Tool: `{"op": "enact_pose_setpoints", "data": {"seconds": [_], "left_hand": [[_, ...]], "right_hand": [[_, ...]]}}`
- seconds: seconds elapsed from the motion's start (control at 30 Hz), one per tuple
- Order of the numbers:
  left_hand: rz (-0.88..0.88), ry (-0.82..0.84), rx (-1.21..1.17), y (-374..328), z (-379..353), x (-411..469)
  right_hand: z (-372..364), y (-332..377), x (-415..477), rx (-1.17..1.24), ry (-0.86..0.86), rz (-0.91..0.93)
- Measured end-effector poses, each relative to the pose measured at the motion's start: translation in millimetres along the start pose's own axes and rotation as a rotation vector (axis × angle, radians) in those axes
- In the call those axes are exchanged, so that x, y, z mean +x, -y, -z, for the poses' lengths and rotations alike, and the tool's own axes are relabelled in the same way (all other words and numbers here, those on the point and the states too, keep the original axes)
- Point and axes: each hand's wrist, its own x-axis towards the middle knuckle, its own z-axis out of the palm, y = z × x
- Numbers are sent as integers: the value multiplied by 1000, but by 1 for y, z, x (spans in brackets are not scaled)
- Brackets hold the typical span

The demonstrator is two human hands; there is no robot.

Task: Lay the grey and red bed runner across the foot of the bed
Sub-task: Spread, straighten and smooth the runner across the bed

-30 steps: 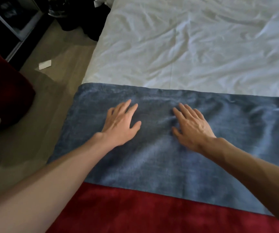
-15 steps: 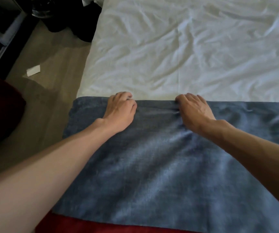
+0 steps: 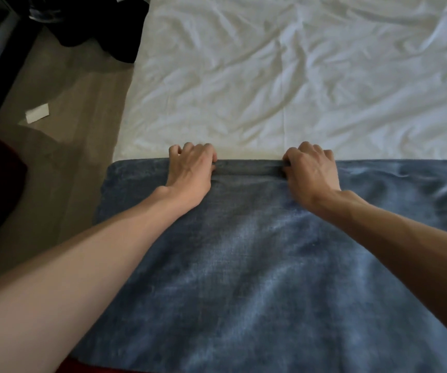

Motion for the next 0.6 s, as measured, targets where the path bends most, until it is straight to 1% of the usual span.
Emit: {"op": "enact_pose_setpoints", "data": {"seconds": [0.07,0.13,0.17,0.27,0.37,0.43,0.6], "left_hand": [[-18,-3,61,0,-8,-7],[-33,-6,47,0,-11,-16],[-41,20,22,0,-11,-20],[-91,194,12,-4,-16,-35],[-87,331,84,-2,-23,-45],[-79,338,91,-2,-22,-47],[-125,244,-9,-8,-15,-68]], "right_hand": [[-5,4,-5,-20,20,1],[-8,9,-14,13,37,22],[-10,11,-20,25,52,49],[-19,15,-37,-1,135,124],[-31,14,-45,-32,220,117],[-33,14,-43,-41,232,115],[-25,25,-63,3,183,124]]}}
